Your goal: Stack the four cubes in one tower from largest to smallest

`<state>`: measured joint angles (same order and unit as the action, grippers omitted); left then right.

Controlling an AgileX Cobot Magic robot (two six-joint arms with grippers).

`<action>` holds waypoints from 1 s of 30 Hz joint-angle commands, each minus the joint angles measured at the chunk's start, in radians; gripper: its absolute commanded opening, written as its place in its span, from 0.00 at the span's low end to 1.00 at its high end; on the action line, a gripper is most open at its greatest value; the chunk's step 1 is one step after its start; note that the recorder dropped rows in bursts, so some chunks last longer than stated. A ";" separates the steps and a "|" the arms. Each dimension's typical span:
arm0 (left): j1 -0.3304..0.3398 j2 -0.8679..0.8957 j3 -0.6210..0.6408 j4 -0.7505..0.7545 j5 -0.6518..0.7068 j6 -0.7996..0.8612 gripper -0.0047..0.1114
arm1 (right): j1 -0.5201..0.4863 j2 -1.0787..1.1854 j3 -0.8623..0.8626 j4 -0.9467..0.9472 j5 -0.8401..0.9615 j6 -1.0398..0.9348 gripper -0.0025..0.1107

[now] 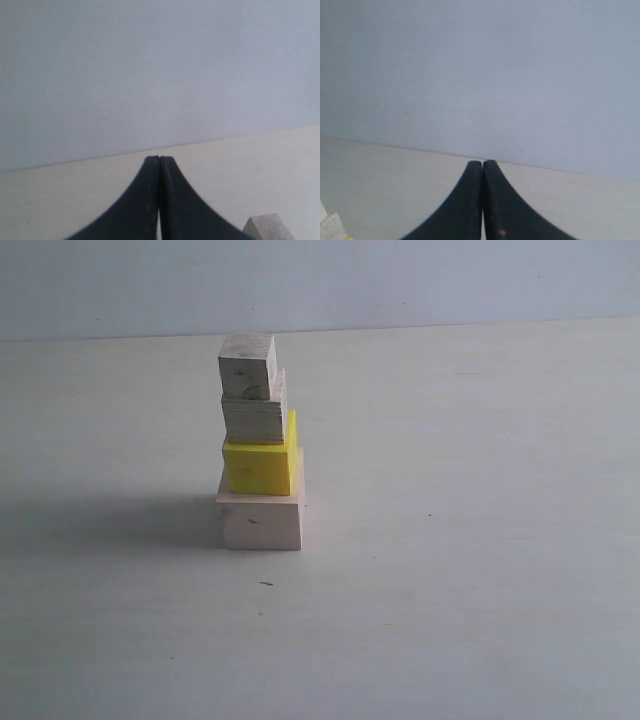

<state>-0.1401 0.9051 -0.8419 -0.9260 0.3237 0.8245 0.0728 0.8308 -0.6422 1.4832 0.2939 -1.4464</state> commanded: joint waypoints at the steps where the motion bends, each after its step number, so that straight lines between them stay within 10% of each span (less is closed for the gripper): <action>1: 0.002 -0.091 0.051 -0.065 -0.031 0.009 0.04 | -0.002 -0.200 0.113 0.004 -0.038 0.040 0.02; 30: 0.002 -0.599 0.184 -0.044 -0.019 0.006 0.04 | -0.002 -0.748 0.173 -0.045 -0.219 0.061 0.02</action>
<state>-0.1401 0.3118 -0.6618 -0.9750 0.2975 0.8330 0.0728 0.0874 -0.4739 1.4423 0.0743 -1.3900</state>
